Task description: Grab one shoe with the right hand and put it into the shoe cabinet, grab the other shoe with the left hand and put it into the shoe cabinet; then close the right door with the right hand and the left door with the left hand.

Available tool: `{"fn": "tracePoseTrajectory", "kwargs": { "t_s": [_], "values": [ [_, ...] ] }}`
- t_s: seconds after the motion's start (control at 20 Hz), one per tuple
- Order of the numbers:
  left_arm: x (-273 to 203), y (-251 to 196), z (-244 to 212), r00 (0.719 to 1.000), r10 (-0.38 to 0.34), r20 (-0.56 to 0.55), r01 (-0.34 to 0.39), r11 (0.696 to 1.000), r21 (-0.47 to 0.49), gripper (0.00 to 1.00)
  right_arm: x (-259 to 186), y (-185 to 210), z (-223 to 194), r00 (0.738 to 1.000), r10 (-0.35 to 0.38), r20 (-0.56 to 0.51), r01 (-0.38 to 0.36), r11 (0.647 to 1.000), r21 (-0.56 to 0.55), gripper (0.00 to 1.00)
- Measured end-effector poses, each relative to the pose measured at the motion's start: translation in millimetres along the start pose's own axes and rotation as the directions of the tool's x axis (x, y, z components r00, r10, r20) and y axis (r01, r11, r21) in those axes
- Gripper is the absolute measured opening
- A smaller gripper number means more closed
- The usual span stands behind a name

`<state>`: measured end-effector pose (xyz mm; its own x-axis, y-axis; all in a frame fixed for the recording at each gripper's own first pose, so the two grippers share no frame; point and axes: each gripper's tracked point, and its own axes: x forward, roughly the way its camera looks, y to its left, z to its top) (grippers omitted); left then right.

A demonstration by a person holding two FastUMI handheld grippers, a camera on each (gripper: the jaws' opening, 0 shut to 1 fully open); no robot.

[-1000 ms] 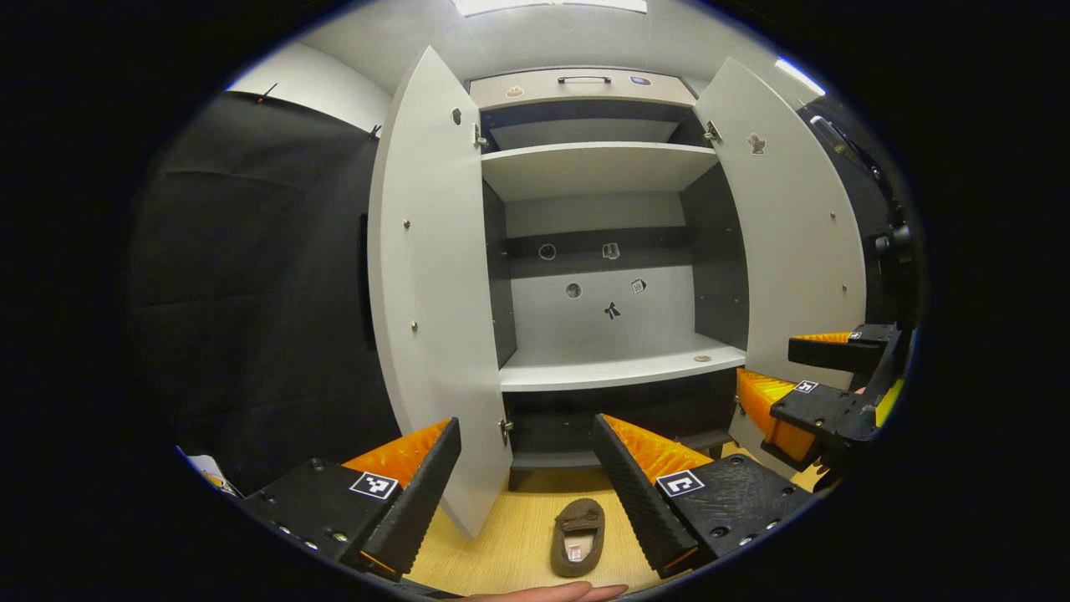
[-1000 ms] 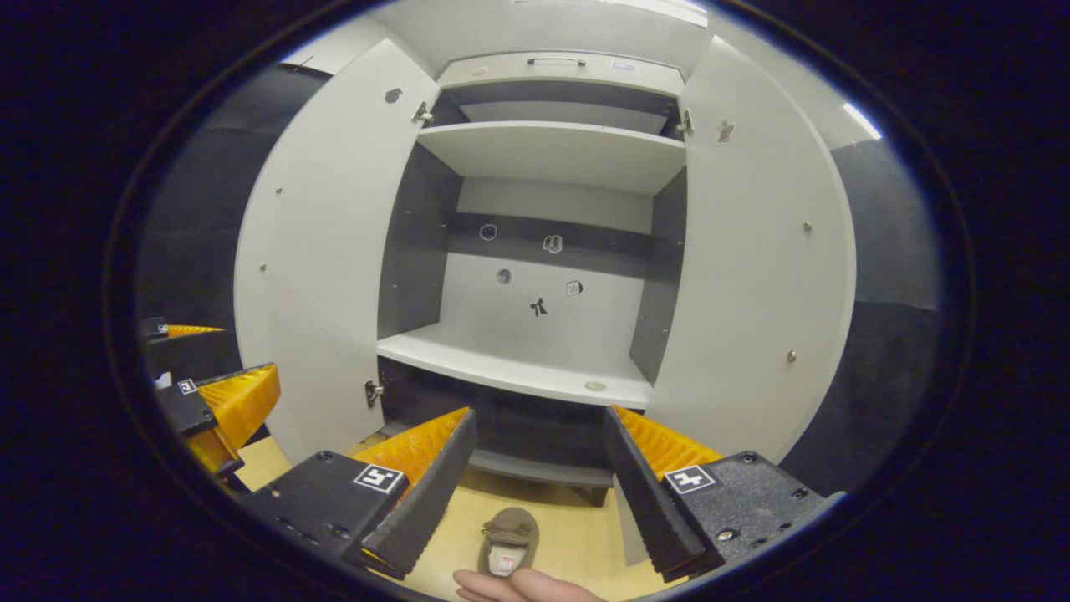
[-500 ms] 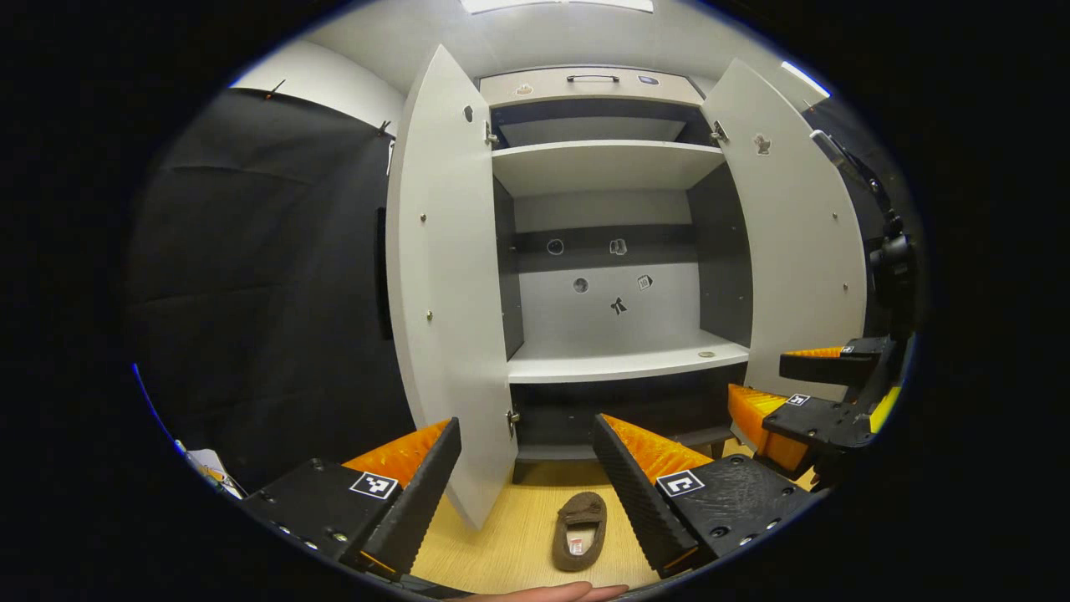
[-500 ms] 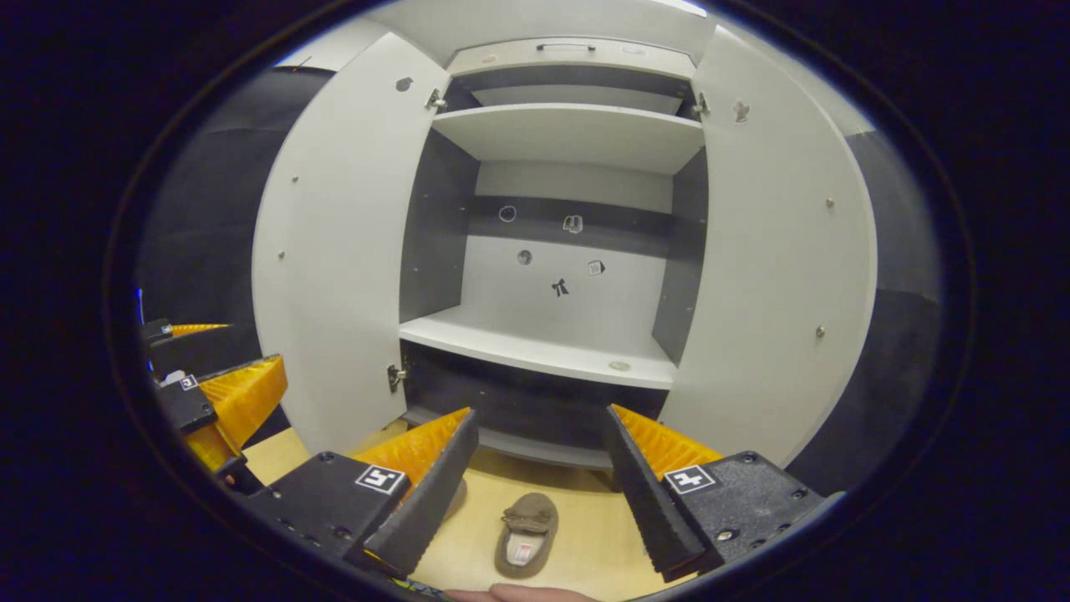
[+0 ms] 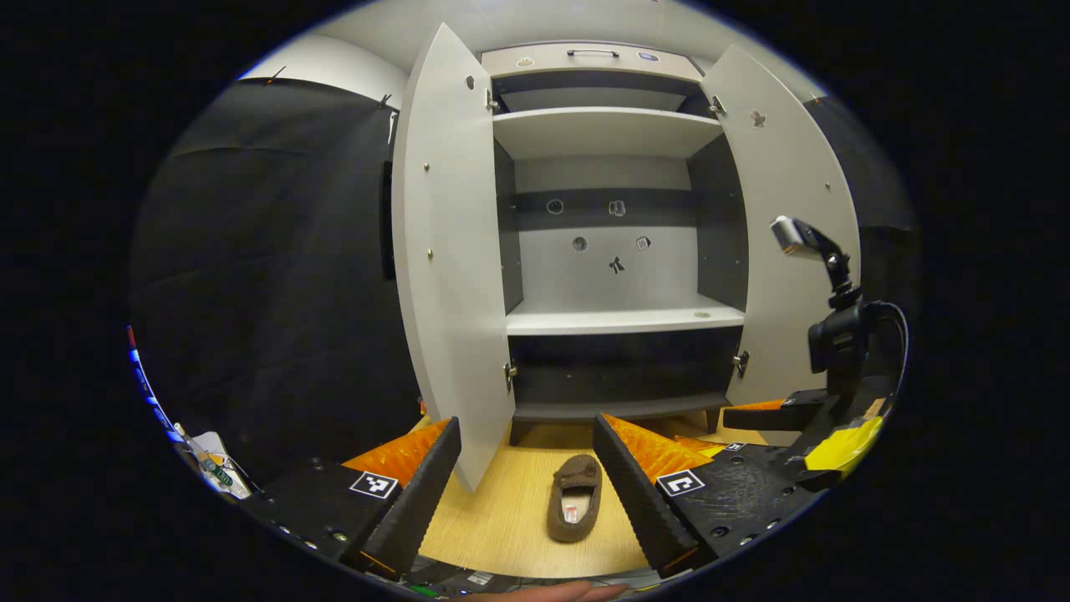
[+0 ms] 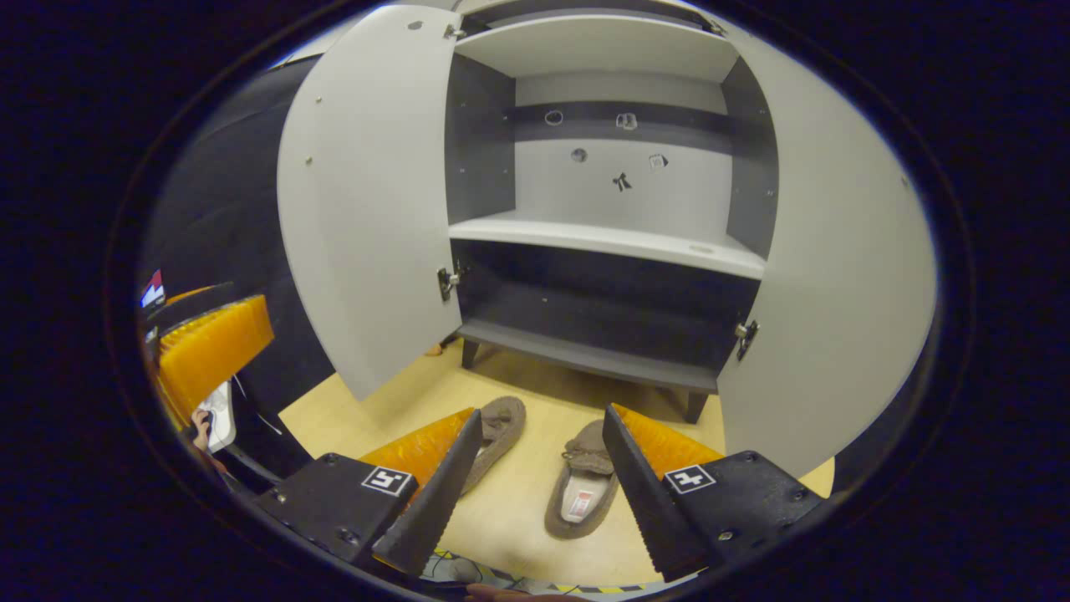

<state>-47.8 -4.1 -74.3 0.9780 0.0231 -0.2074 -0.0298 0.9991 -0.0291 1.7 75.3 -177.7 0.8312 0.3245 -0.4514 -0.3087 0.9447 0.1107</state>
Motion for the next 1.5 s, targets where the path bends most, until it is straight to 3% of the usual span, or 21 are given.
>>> {"fn": "tracePoseTrajectory", "kwargs": {
  "t_s": [0.2,0.25,0.45,0.5,0.6,0.65,0.75,0.85,1.1,1.35,1.5],
  "values": [
    [-6,6,-55,0.990,0.031,-0.138,-0.028,0.999,0.028,0.97,56,-7,-66,0.986,0.004,-0.168,-0.006,1.000,-0.015,0.92],
    [-9,8,-62,0.988,0.043,-0.149,-0.038,0.999,0.035,0.97,67,-10,-83,0.976,0.012,-0.217,-0.014,1.000,-0.008,0.87],
    [-14,12,-78,0.985,0.060,-0.162,-0.058,0.998,0.017,0.96,107,-21,-117,0.951,-0.047,-0.306,0.035,0.998,-0.044,0.87],
    [-14,13,-78,0.985,0.063,-0.162,-0.061,0.998,0.019,0.96,115,-27,-124,0.942,-0.093,-0.321,0.076,0.995,-0.065,0.87],
    [-16,15,-78,0.986,0.062,-0.156,-0.060,0.998,0.015,0.96,122,-32,-140,0.920,-0.154,-0.360,0.120,0.986,-0.115,0.74],
    [-16,15,-77,0.987,0.060,-0.152,-0.059,0.998,0.008,0.96,123,-36,-145,0.913,-0.191,-0.360,0.142,0.977,-0.159,0.52],
    [-17,22,-77,0.987,0.067,-0.148,-0.069,0.998,-0.011,0.95,124,-39,-145,0.913,-0.245,-0.325,0.170,0.955,-0.244,0.20],
    [-17,25,-78,0.986,0.068,-0.152,-0.075,0.997,-0.035,0.95,118,-42,-147,0.908,-0.250,-0.336,0.164,0.951,-0.264,0.05],
    [-10,18,-81,0.990,0.027,-0.142,-0.032,0.999,-0.038,0.95,97,-54,-120,0.917,-0.246,-0.314,0.188,0.961,-0.205,0.04],
    [5,3,-71,0.993,-0.045,-0.113,0.040,0.998,-0.042,0.95,55,-70,-44,0.946,-0.272,-0.176,0.240,0.953,-0.184,0.02],
    [18,-9,-58,0.992,-0.095,-0.085,0.094,0.995,-0.016,0.95,29,-83,10,0.950,-0.297,-0.096,0.281,0.947,-0.153,0.04]
  ]
}}
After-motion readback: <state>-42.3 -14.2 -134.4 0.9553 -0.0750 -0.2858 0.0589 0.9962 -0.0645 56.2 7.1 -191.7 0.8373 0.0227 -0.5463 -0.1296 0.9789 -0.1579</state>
